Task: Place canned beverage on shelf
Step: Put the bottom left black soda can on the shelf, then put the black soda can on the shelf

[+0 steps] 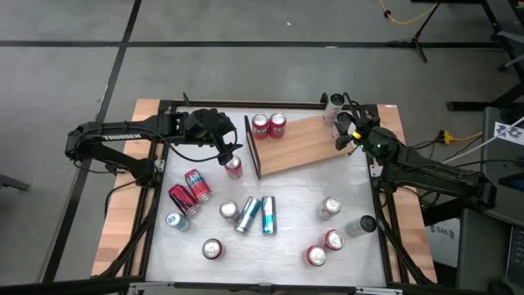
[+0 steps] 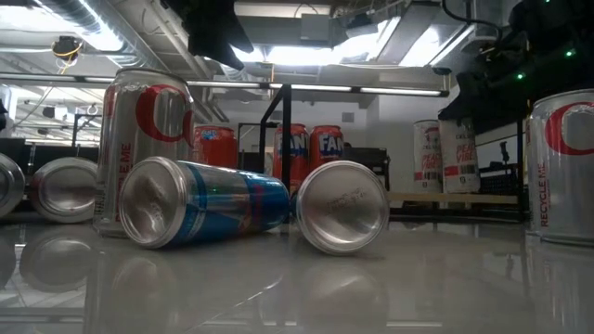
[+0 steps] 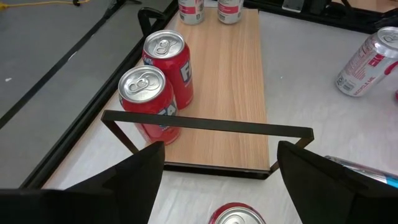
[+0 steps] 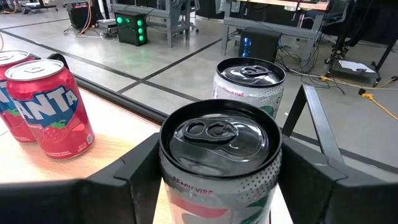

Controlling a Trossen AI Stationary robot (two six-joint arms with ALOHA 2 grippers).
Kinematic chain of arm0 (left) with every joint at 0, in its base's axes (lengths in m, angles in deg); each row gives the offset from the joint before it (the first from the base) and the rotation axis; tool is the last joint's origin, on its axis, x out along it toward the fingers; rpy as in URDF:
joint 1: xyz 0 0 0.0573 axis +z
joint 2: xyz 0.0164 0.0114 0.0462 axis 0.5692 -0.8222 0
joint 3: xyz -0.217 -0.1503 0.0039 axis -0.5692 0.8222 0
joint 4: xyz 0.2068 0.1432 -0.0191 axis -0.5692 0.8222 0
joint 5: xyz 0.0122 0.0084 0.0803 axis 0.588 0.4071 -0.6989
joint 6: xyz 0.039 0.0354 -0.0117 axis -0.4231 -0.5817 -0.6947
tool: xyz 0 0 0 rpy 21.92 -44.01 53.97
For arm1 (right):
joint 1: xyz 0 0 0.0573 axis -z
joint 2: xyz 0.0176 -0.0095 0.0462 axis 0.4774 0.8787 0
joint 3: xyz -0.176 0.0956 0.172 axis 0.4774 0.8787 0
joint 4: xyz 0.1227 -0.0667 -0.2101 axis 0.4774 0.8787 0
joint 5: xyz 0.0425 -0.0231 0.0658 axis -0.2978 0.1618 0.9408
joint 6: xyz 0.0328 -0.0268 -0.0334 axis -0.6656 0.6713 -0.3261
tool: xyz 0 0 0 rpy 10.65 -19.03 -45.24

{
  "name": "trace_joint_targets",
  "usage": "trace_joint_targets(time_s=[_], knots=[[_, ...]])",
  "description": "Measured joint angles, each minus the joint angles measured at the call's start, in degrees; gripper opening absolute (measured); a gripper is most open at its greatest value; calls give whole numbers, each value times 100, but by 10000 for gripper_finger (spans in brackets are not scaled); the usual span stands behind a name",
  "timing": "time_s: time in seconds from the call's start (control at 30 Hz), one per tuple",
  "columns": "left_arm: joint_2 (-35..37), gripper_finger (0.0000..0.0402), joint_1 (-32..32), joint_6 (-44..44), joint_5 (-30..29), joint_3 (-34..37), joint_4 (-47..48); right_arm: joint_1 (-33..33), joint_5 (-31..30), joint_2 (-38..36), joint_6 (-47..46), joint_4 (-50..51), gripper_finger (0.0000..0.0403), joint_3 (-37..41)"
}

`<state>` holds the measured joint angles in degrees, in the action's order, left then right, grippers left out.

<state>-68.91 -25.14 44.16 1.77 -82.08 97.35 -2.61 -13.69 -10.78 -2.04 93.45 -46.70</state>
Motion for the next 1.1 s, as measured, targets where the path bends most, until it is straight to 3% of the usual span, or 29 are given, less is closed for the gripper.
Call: trace_joint_targets(time_s=[0.17, 0.5, 0.87, 1.1], knots=[[0, 302, 0, 2, 0, 0, 0, 0, -2, 0, 0, 2, 263, 0], [0, 302, -2, 2, 1, -1, 0, 2, -34, -2, -13, -2, 346, 4], [0, 302, 0, 3, 2, 0, 0, 0, 17, -14, 132, -9, 347, -374], [0, 302, 0, 2, 2, -1, 1, 0, 462, -15, 154, -24, 347, -853]])
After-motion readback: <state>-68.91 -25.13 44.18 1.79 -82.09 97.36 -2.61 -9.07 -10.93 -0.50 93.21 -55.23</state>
